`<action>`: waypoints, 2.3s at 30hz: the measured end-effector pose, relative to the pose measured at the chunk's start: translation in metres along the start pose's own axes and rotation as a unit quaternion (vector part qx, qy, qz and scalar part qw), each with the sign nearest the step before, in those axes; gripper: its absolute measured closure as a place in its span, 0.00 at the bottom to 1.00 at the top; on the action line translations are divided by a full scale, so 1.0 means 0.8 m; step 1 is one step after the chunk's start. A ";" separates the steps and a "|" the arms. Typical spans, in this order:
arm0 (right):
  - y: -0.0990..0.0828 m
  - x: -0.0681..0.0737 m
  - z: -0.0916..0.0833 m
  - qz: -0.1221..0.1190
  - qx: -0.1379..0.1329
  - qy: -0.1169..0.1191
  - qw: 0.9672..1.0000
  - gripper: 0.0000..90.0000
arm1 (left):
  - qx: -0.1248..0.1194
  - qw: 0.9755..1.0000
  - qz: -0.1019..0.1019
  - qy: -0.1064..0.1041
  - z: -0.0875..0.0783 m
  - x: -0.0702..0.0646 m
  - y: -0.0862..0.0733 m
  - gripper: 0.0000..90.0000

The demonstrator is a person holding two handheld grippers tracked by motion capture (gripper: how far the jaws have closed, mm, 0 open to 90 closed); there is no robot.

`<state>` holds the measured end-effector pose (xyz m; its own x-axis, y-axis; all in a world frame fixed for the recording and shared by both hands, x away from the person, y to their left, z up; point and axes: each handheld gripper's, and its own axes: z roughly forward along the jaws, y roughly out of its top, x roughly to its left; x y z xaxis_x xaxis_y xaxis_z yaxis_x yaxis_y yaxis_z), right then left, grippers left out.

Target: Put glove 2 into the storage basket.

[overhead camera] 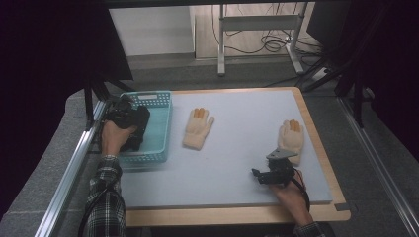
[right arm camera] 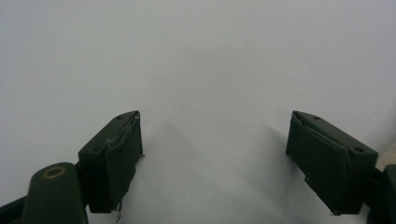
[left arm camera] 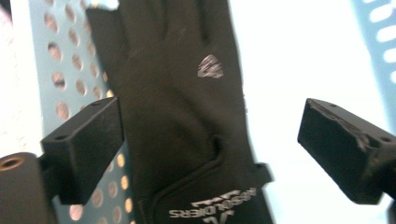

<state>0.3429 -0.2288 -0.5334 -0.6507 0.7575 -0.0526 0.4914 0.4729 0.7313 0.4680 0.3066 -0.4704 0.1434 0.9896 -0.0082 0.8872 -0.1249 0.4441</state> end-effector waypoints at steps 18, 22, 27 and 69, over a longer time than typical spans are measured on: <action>0.000 0.000 0.000 0.000 0.000 0.000 1.000 0.20 | -0.120 0.985 0.085 -0.094 -0.060 -0.054 -0.023 0.01; 0.000 0.000 0.000 0.000 0.000 0.000 1.000 0.20 | -0.134 0.980 0.114 -0.098 -0.070 -0.077 -0.031 0.01; 0.000 0.000 0.000 0.000 0.000 0.000 1.000 0.20 | -0.157 0.971 0.147 -0.107 -0.089 -0.112 -0.046 0.00; 0.000 0.000 0.000 -0.001 0.001 -0.001 1.000 0.20 | -0.157 0.951 0.227 -0.142 -0.001 -0.227 -0.210 0.00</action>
<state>0.3428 -0.2285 -0.5334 -0.6500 0.7580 -0.0549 0.4913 0.4742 0.7306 0.2927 0.1477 -0.5427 0.6326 0.7740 0.0264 0.5377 -0.4635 0.7043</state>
